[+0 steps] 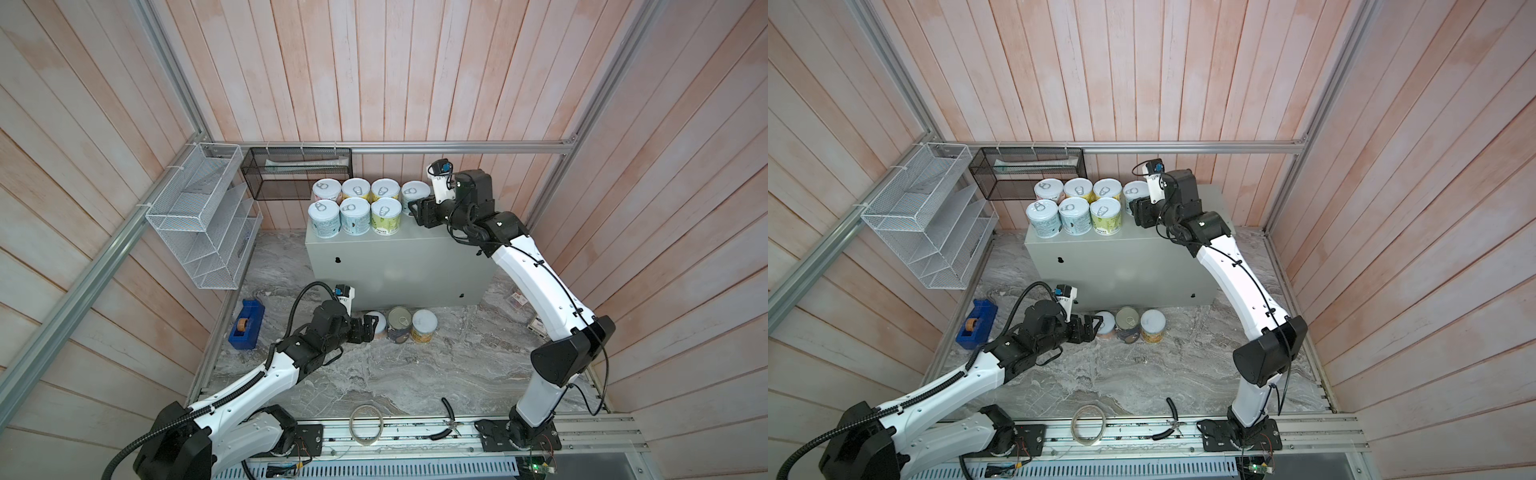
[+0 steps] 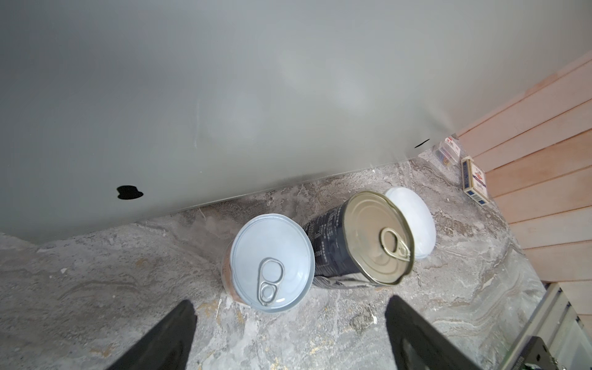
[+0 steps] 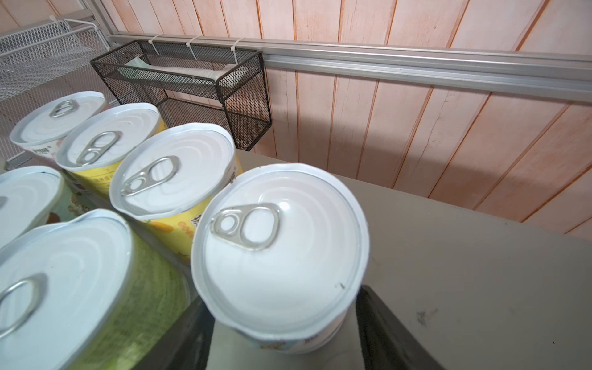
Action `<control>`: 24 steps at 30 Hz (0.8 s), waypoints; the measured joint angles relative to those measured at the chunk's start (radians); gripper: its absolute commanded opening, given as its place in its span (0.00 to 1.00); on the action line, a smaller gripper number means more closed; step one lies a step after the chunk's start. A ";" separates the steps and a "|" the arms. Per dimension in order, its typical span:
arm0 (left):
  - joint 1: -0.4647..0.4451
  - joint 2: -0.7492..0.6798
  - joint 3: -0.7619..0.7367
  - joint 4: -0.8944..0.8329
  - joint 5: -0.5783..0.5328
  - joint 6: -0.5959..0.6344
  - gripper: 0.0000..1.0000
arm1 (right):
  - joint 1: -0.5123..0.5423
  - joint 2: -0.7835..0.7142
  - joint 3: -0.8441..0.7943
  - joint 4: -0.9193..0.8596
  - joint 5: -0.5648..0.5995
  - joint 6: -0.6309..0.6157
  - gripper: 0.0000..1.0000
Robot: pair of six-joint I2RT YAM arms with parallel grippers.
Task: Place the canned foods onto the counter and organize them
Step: 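Open the right gripper and draw it back from the placed can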
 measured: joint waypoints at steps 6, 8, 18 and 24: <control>0.000 0.000 -0.005 -0.001 0.000 0.000 0.94 | 0.000 0.044 0.057 -0.011 0.000 0.000 0.68; 0.000 0.000 -0.005 -0.001 0.000 0.000 0.94 | 0.000 0.047 0.066 -0.019 0.000 0.000 0.68; 0.000 -0.025 -0.026 -0.007 -0.008 0.000 0.97 | 0.005 -0.038 -0.020 -0.017 0.001 0.001 0.75; 0.000 -0.068 -0.076 -0.035 -0.026 -0.016 0.97 | 0.076 -0.240 -0.192 -0.008 0.063 -0.001 0.80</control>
